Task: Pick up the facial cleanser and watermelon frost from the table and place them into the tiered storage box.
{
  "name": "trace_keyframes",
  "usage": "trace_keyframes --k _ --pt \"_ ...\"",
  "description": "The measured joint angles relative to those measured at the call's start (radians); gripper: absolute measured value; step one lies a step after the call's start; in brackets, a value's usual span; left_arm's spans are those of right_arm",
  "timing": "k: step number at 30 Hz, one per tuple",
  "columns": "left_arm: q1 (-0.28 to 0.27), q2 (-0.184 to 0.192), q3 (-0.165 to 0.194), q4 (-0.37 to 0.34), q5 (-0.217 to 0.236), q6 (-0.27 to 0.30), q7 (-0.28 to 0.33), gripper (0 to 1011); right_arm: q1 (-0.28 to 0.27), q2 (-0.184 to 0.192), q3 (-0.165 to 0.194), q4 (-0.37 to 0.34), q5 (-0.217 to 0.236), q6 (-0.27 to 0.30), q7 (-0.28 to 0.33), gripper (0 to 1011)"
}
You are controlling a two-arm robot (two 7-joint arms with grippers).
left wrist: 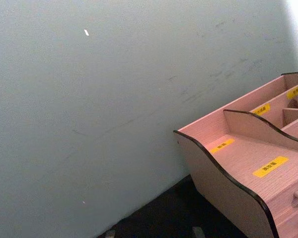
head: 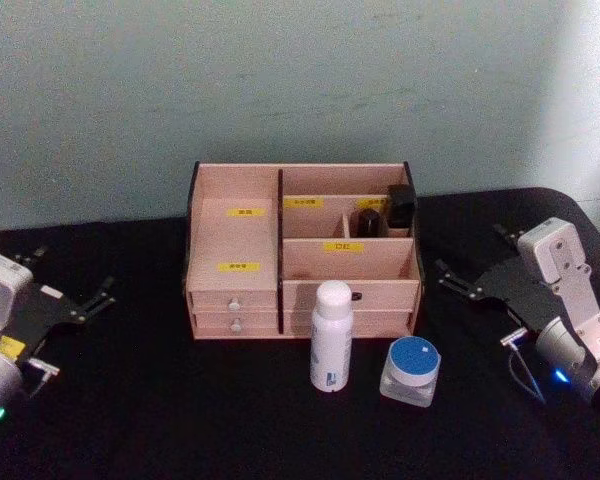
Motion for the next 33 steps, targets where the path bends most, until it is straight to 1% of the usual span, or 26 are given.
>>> trace_keyframes --k 18,22,28,33 --pt "0.000 0.000 0.000 0.000 0.000 0.000 0.000 1001 0.000 -0.001 0.003 0.002 -0.001 -0.005 0.006 1000" --pt "0.000 0.000 0.000 0.000 0.000 0.000 0.000 1001 -0.002 -0.003 0.015 0.006 -0.007 -0.021 0.022 1000" --pt "0.000 0.000 0.000 0.000 0.000 0.000 0.000 1001 -0.013 -0.006 0.039 -0.003 -0.006 -0.027 0.035 1000" --pt "0.000 0.000 0.000 0.000 0.000 0.000 0.000 1001 -0.039 0.004 0.068 -0.034 0.013 -0.025 0.056 1000"
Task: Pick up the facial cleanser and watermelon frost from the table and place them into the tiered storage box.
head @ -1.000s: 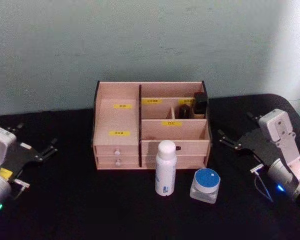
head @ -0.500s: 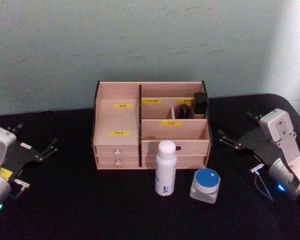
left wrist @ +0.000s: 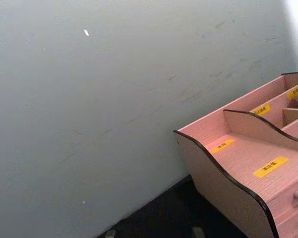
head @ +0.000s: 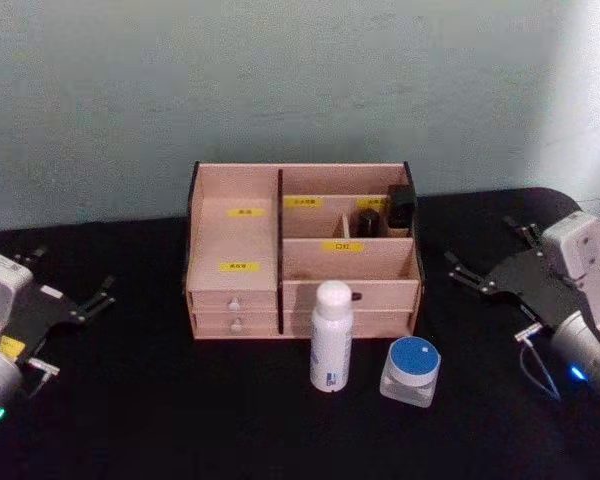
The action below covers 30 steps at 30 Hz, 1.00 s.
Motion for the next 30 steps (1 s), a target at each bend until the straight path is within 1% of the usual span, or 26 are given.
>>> trace_keyframes --k 5,6,8,9,12,15,17,18,21,23,24,28,30 --pt "0.000 0.000 0.000 0.000 0.000 0.000 0.000 1002 -0.036 0.027 0.028 -0.041 0.028 -0.008 0.039 1000" --pt "0.000 0.000 0.000 0.000 0.000 0.000 0.000 1001 -0.052 0.040 0.038 -0.059 0.041 -0.016 0.060 1000" --pt "0.000 0.000 0.000 0.000 0.000 0.000 0.000 1001 -0.069 0.054 0.048 -0.077 0.055 -0.026 0.082 1000" --pt "0.000 0.000 0.000 0.000 0.000 0.000 0.000 1001 -0.088 0.068 0.058 -0.097 0.069 -0.035 0.103 1000" --pt "0.000 0.000 0.000 0.000 0.000 0.000 0.000 1001 -0.115 0.088 0.072 -0.123 0.089 -0.050 0.135 1000" --pt "0.000 0.000 0.000 0.000 0.000 0.000 0.000 1001 -0.151 0.117 0.086 -0.158 0.114 -0.072 0.190 1000" --pt "0.000 0.000 0.000 0.000 0.000 0.000 0.000 1001 -0.168 0.131 0.089 -0.175 0.125 -0.083 0.226 1000" --pt "0.000 0.000 0.000 0.000 0.000 0.000 0.000 1001 -0.168 0.131 0.089 -0.175 0.125 -0.083 0.226 1000" --pt "0.000 0.000 0.000 0.000 0.000 0.000 0.000 1001 -0.186 0.150 0.088 -0.192 0.135 -0.097 0.286 1000" --pt "0.000 0.000 0.000 0.000 0.000 0.000 0.000 1001 -0.189 0.155 0.085 -0.196 0.137 -0.101 0.308 1000" --pt "0.000 0.000 0.000 0.000 0.000 0.000 0.000 1001 -0.191 0.158 0.081 -0.199 0.139 -0.103 0.331 1000" --pt "0.000 0.000 0.000 0.000 0.000 0.000 0.000 1001 -0.190 0.162 0.071 -0.201 0.142 -0.106 0.374 1000" --pt "0.000 0.000 0.000 0.000 0.000 0.000 0.000 1002 -0.187 0.163 0.062 -0.201 0.145 -0.106 0.405 1000"
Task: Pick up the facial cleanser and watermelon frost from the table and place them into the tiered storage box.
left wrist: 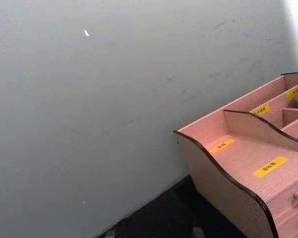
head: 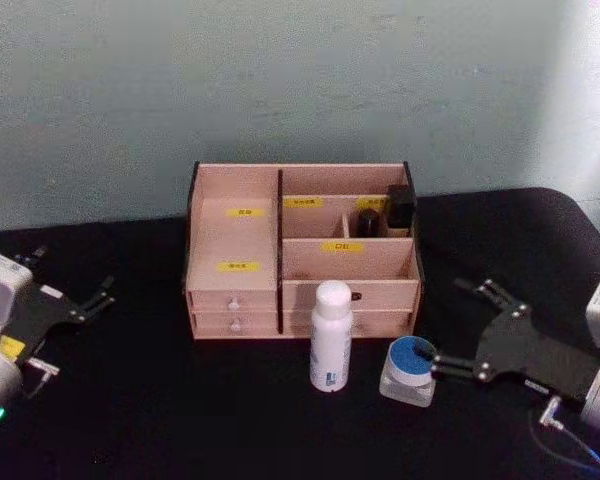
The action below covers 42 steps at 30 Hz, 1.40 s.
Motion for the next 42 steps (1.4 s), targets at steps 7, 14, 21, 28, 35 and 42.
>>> trace_keyframes --k 7,14,21,28,35,42 --pt "0.000 0.000 0.000 0.000 0.000 0.000 0.000 1001 0.025 -0.020 -0.026 0.022 0.008 0.007 0.079 1000" --pt "0.000 0.000 0.000 0.000 0.000 0.000 0.000 1001 0.054 -0.053 -0.048 0.049 0.009 0.032 0.129 1000" --pt "0.000 0.000 0.000 0.000 0.000 0.000 0.000 1001 0.090 -0.089 -0.064 0.072 0.011 0.112 0.164 1000" --pt "0.000 0.000 0.000 0.000 0.000 0.000 0.000 1001 0.127 -0.123 -0.077 0.106 0.019 0.165 0.187 1000" --pt "0.000 0.000 0.000 0.000 0.000 0.000 0.000 1001 0.162 -0.152 -0.095 0.138 0.019 0.186 0.197 1000" --pt "0.000 0.000 0.000 0.000 0.000 0.000 0.000 1001 0.203 -0.185 -0.116 0.170 0.018 0.207 0.197 1000"
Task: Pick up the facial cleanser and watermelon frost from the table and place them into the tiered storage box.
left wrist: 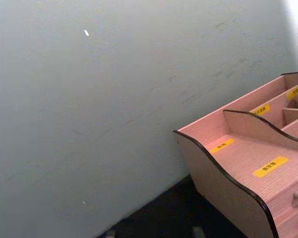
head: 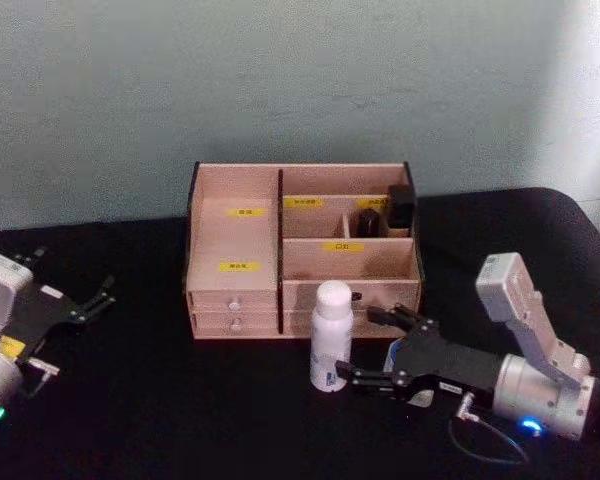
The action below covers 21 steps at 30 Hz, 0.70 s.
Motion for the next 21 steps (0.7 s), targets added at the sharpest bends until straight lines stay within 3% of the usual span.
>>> trace_keyframes --k 21 --pt "0.000 0.000 0.000 0.000 0.000 0.000 0.000 1001 0.088 -0.076 -0.038 0.098 -0.012 0.031 -0.015 1000"
